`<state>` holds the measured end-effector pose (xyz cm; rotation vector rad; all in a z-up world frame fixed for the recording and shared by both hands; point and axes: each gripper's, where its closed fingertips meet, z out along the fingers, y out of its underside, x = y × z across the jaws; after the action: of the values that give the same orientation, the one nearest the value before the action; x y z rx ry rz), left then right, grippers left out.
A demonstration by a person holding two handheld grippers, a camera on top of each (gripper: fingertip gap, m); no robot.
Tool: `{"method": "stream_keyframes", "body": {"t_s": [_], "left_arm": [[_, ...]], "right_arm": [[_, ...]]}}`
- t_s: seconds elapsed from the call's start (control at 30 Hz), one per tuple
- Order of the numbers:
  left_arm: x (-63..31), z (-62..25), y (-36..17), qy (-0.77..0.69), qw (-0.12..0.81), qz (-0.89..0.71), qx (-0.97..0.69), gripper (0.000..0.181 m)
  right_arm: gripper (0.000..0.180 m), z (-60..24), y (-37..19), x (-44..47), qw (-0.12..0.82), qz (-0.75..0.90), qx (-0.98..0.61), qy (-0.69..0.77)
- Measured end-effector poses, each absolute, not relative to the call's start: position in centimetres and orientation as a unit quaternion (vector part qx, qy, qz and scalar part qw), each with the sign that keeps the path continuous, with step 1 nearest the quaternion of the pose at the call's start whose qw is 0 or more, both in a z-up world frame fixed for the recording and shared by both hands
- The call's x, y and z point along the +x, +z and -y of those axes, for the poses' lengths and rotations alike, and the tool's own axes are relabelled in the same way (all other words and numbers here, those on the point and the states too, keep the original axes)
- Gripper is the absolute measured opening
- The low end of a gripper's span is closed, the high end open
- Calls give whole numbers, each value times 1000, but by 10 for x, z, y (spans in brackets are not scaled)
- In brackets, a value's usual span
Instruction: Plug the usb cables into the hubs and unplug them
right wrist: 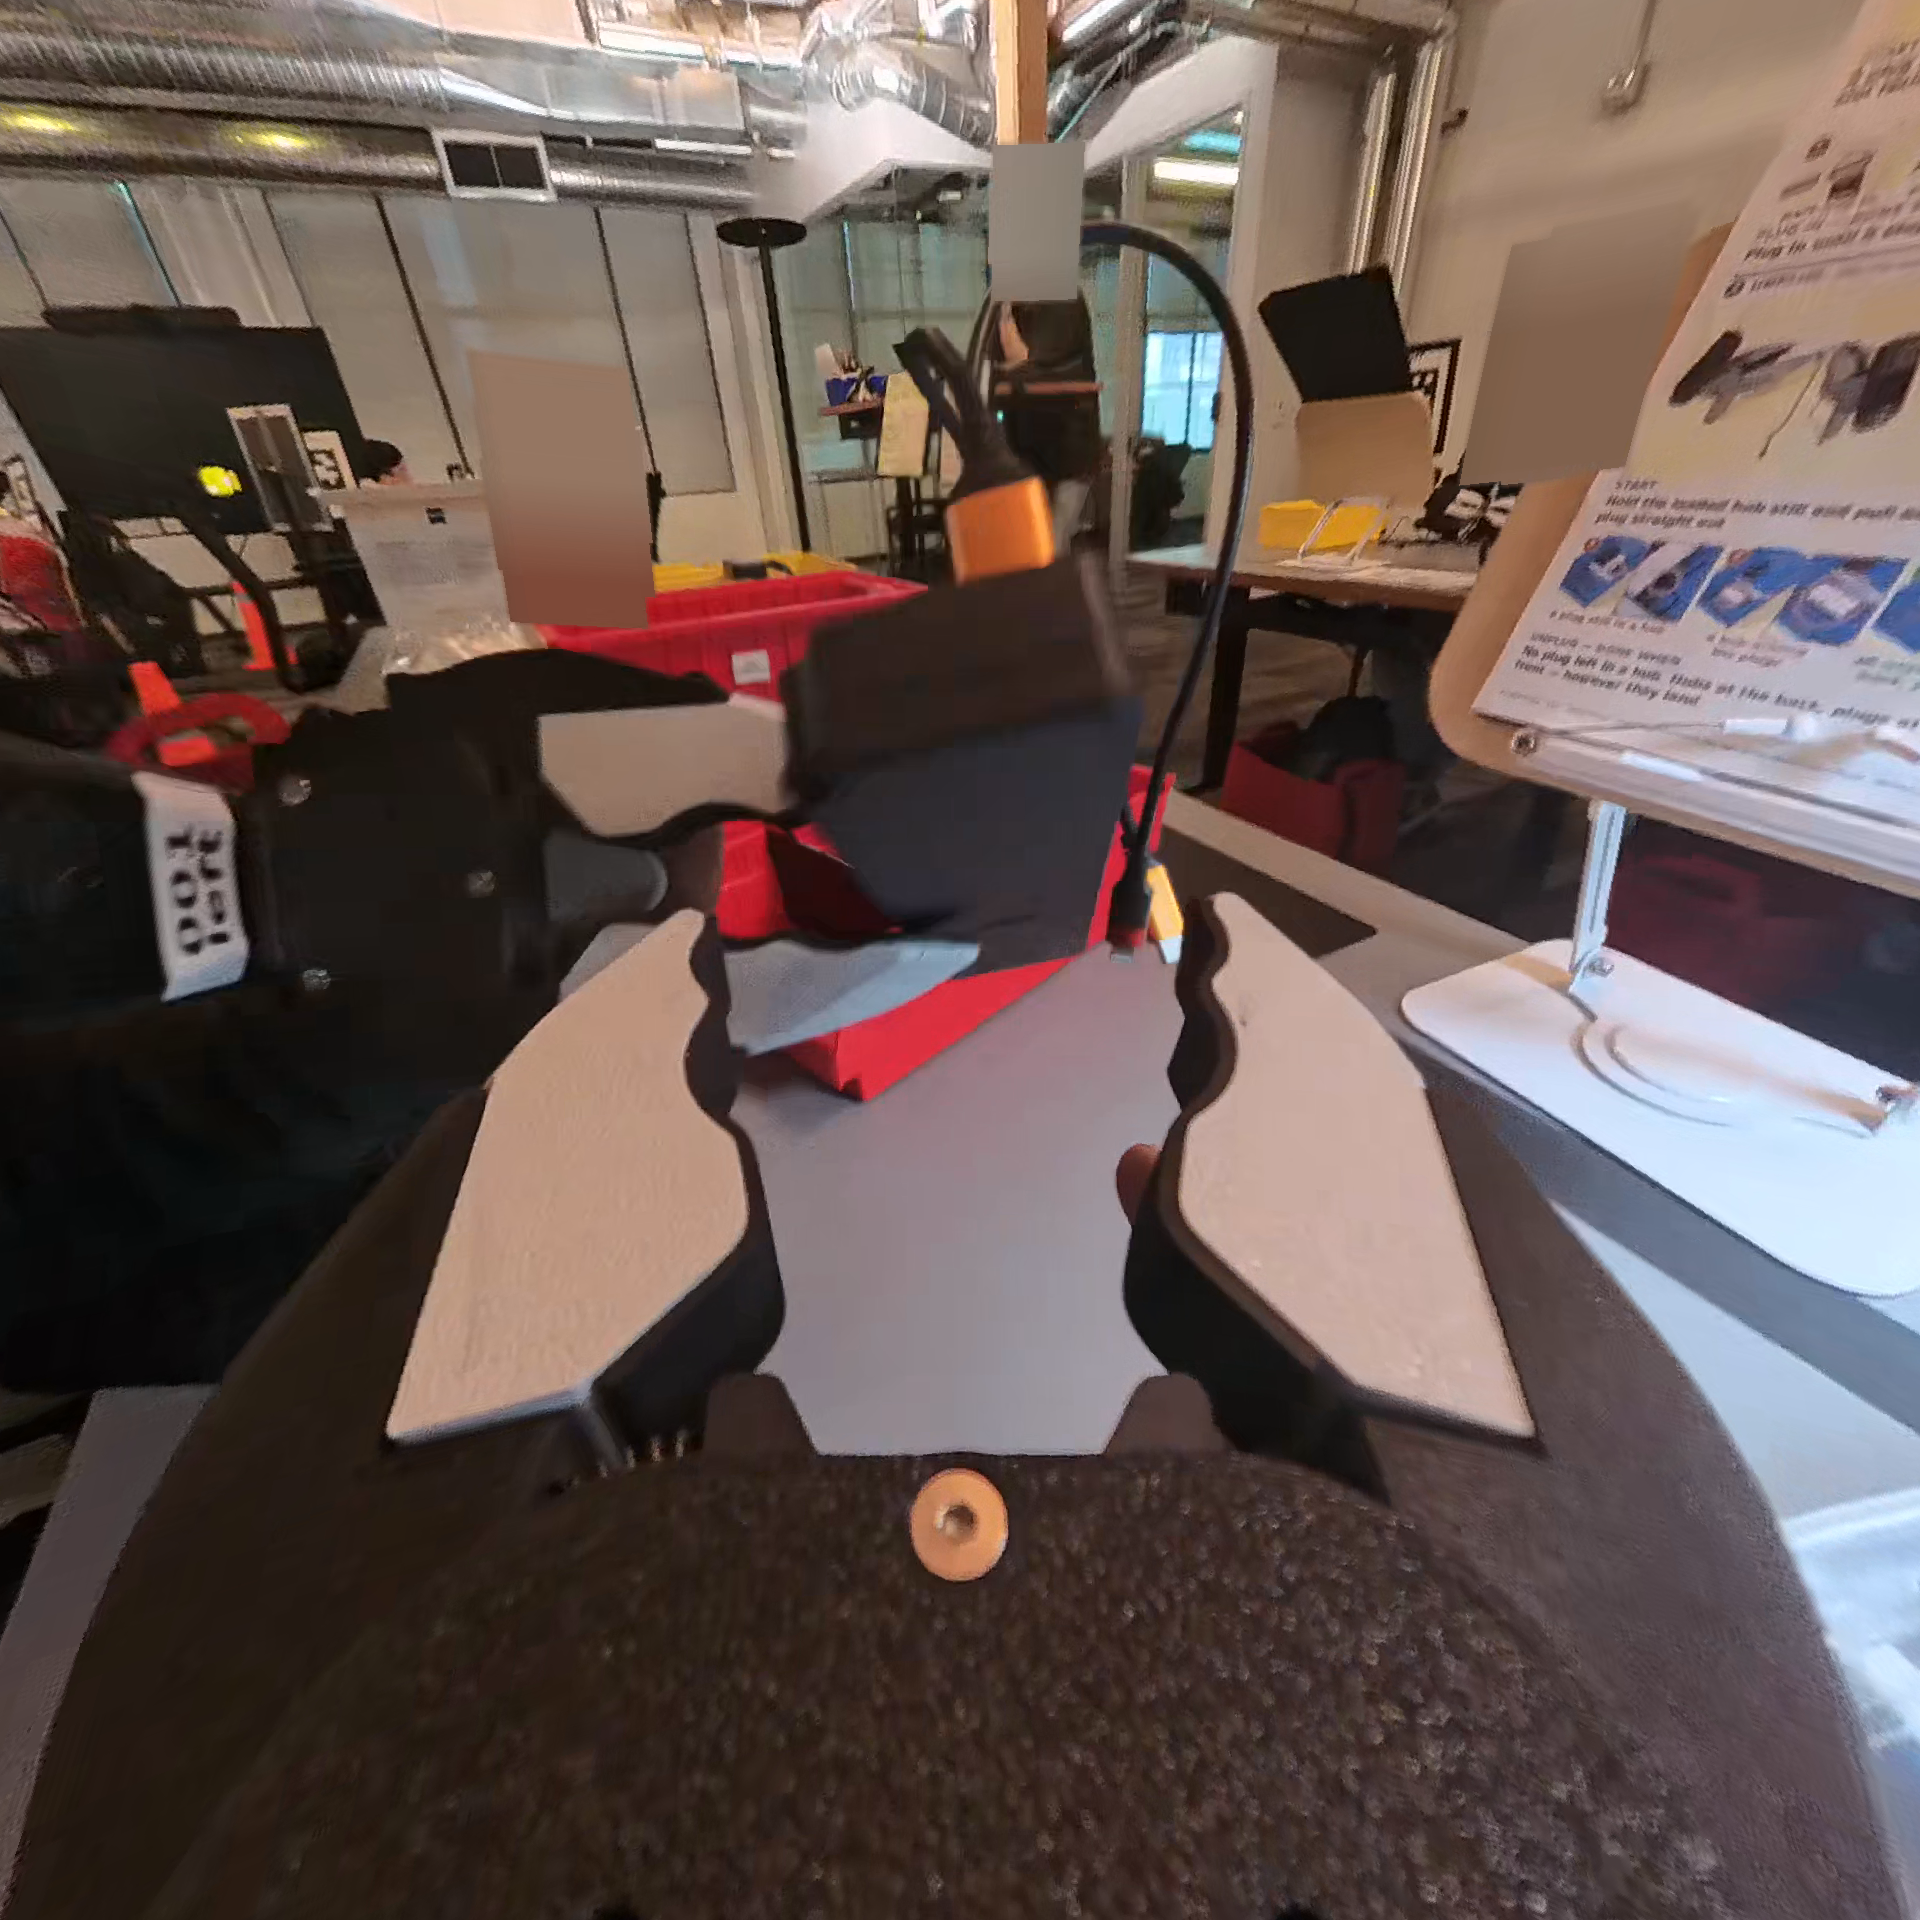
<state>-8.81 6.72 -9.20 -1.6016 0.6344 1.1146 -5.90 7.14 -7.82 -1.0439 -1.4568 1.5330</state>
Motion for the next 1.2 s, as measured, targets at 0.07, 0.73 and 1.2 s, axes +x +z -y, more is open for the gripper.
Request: {"method": "stream_keyframes", "body": {"t_s": [0.07,0.73,1.2], "left_arm": [[-72,-67,-115,434,511,-303,-677,27],[-45,-12,3,137,716,-242,-640,49],[-21,-24,-13,211,705,-228,-638,49]], "right_arm": [[80,-69,-95,-57,362,591,-401,599],[57,-67,35,-15,548,662,-216,464],[57,-92,43,16,644,507,-397,413]]}}
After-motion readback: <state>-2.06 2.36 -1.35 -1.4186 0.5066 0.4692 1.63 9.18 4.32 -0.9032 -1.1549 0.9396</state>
